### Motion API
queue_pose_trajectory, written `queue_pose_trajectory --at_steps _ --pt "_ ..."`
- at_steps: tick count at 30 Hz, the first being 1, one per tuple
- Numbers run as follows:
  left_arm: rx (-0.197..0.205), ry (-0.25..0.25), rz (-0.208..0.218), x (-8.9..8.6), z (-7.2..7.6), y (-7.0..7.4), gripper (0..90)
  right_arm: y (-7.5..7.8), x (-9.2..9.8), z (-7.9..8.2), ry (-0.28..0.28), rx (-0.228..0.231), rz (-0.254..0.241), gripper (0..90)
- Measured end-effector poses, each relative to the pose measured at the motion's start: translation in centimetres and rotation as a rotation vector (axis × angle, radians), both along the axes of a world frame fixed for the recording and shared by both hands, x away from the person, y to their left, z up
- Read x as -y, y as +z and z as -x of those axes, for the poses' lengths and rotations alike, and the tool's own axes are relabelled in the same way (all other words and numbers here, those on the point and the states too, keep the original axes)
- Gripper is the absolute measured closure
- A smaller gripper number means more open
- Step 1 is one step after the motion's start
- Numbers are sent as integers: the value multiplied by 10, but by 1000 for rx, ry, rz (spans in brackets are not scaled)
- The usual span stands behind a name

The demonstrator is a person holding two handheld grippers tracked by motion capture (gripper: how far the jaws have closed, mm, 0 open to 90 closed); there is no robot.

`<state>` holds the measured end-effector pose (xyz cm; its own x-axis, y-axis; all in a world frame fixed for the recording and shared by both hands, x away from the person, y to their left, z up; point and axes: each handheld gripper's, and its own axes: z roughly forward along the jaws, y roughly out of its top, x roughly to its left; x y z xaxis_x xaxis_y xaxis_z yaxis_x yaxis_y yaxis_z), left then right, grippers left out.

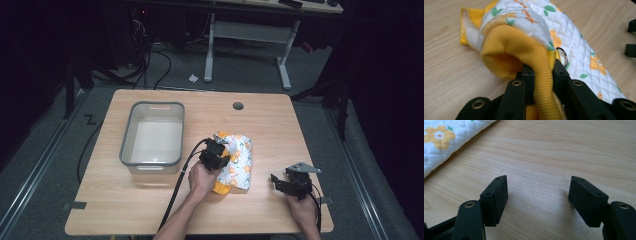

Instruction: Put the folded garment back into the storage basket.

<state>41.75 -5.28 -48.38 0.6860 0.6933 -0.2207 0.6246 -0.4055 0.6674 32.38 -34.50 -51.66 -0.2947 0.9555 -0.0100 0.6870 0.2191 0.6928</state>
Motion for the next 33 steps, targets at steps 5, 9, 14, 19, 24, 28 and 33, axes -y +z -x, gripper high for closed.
queue_pose_trajectory --at_steps 5,9,14,19,24,28,33 --pt "16 -9 33 -3 4 9 766 0 0 0 1 0 1 322" --pt "16 -9 63 -11 5 16 766 0 0 0 2 0 1 322" --pt "21 -6 95 -22 6 25 768 0 0 -1 3 0 0 320" --pt "19 -7 109 -31 6 30 768 0 0 -2 4 0 0 320" --pt "10 9 166 -40 4 35 769 0 -1 -2 3 -1 0 320" --pt "15 10 174 -46 4 40 769 0 -1 -2 0 -1 -2 319" --pt "16 31 203 -56 1 45 769 0 -1 -2 2 -1 -1 318"
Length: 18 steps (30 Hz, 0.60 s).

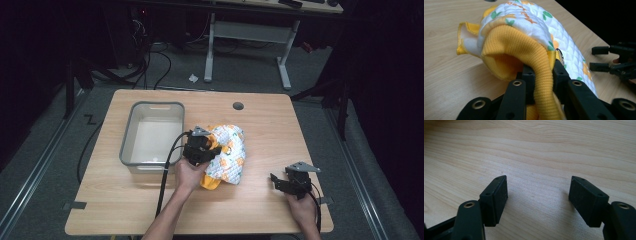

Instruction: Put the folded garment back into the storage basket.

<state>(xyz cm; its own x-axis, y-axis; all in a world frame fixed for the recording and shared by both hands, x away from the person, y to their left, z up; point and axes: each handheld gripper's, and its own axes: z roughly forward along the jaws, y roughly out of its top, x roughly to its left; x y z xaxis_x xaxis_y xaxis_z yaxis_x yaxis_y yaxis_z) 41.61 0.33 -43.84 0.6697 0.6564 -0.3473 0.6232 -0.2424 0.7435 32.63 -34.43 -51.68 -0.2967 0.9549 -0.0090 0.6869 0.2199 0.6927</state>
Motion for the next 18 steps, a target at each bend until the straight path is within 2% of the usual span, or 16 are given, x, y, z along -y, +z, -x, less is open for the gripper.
queue_pose_trajectory --at_steps 1,3,6,10,18 --pt "-1 1 8 -1 -1 2 769 0 0 0 0 0 0 318" --pt "22 2 -3 -2 -1 10 769 0 0 0 0 0 0 318" --pt "32 6 -4 -4 -1 15 769 0 0 0 1 0 0 317" --pt "32 26 18 -16 -2 23 769 0 0 0 1 -1 -1 315" --pt "40 54 17 -34 -5 31 769 0 0 0 0 -1 -1 315"
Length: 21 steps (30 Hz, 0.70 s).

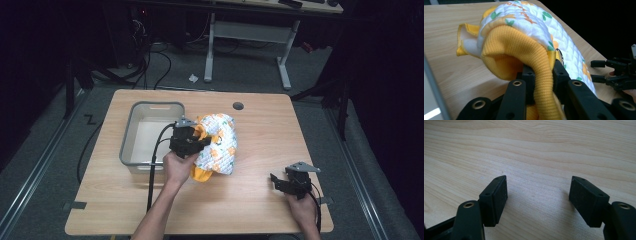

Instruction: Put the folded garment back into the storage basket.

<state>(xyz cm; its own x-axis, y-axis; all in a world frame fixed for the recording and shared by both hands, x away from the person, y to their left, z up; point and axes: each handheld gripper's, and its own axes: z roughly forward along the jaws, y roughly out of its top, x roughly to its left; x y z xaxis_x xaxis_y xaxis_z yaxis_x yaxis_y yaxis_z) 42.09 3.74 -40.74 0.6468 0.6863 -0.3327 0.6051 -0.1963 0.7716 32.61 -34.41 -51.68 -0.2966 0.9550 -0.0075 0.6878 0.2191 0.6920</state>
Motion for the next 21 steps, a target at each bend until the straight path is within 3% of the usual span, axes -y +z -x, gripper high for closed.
queue_pose_trajectory --at_steps 4,11,21 --pt "18 10 0 -7 -2 6 769 0 0 0 0 0 0 315" --pt "6 37 21 -21 -7 7 770 0 0 0 2 1 2 313" --pt "42 51 -10 -34 -8 20 769 0 0 0 3 1 3 312"
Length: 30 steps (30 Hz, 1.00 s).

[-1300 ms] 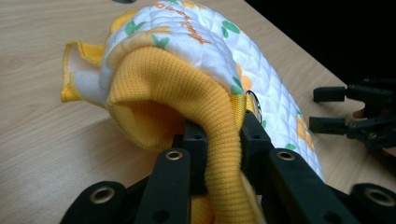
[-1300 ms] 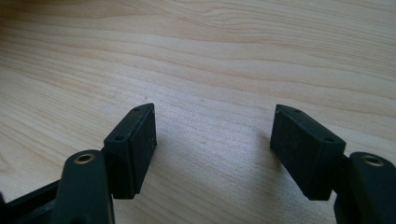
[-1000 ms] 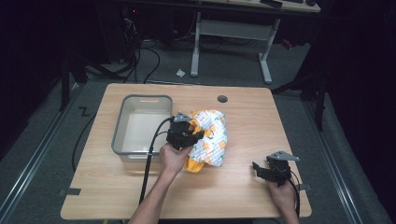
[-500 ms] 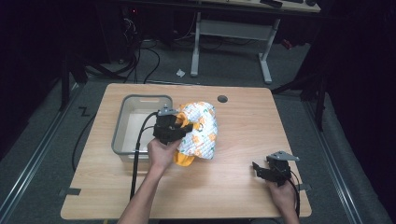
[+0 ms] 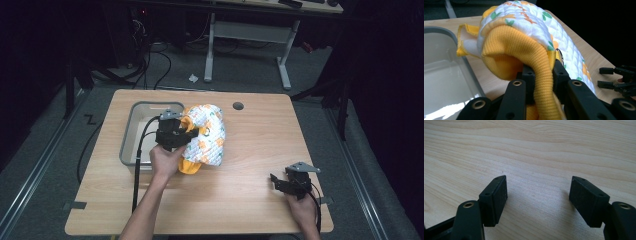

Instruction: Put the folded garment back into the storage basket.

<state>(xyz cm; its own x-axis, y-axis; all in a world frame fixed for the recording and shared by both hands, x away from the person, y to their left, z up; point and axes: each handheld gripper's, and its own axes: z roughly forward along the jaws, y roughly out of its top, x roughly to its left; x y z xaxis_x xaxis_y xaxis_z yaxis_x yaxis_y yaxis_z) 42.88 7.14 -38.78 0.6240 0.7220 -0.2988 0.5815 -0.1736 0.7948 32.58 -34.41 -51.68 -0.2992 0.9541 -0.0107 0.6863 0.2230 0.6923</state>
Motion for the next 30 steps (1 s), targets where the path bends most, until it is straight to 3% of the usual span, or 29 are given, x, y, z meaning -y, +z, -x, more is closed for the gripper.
queue_pose_trajectory --at_steps 20,30 --pt "14 78 -6 -52 -9 12 769 0 0 0 0 -1 0 312" --pt "7 99 -17 -67 -13 9 768 0 0 0 0 -1 0 311"
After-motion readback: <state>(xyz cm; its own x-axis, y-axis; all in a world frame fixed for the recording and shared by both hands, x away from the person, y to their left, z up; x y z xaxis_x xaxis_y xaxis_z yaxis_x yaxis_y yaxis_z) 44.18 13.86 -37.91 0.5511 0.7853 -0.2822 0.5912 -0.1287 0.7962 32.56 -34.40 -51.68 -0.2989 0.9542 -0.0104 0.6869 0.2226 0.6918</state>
